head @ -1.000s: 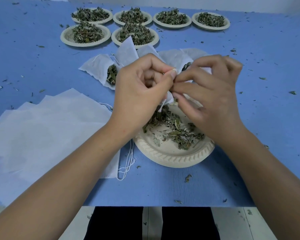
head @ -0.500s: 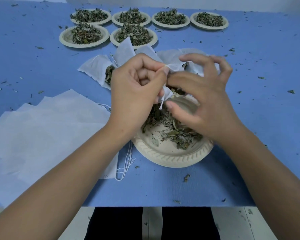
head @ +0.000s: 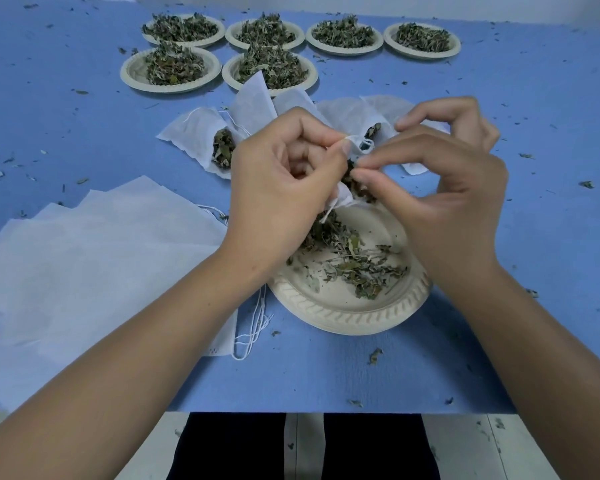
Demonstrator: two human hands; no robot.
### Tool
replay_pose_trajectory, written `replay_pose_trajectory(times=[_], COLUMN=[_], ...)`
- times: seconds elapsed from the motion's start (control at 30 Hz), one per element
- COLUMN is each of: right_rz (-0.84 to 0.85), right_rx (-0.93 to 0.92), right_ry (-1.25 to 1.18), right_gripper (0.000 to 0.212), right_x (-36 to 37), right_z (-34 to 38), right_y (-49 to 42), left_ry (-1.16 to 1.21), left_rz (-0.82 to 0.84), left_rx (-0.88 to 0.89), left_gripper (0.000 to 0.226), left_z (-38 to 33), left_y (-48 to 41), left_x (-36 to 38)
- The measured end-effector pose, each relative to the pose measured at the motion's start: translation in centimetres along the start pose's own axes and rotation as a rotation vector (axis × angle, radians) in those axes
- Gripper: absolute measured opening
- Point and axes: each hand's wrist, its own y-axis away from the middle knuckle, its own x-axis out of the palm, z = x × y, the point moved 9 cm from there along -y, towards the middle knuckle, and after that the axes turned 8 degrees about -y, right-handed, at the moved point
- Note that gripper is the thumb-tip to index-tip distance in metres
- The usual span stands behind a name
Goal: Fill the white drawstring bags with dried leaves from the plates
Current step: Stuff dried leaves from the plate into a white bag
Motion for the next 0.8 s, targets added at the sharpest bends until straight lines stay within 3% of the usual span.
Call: replay_pose_trajectory(times=[0.13, 0.23, 0.37, 0.47, 0.63, 0.8], right_rz=[0.191, 0.140, 0.148, 0.179, 0.179, 0.374], right_rx=[-0.019, -0.008, -0.103, -0.169, -0.182, -0.200], right_ry=[0.133, 0.000, 0.177, 0.284, 0.266, 0.275], right_gripper=[0.023, 0.018, 0.016, 0.017, 0.019, 0.018], right_x=[2.3, 0.7, 0.3, 1.2, 1.4, 4.4], right_z=[-0.1, -0.2, 0.2, 0.3, 0.3, 0.4], right_y=[0.1, -0.2, -0.4, -0.2, -0.1, 1.0], left_ry=[0.017, 0.030, 0.059, 0.069, 0.007, -0.016], left_rz=[-0.012, -0.120, -0.178, -0.150, -0.090, 0.083], left_rx=[0.032, -0.030, -0.086, -0.078, 0.001, 0.115], left_gripper=[0.018, 0.015, 0.016, 0.016, 0.019, 0.019], left_z=[-0.6, -0.1, 0.3, 0.3, -0.4, -1.5], left_y=[0.2, -0.2, -0.3, -0.3, -0.3, 0.4], left_x=[-0.1, -1.4, -2.1, -1.7, -1.2, 0.4])
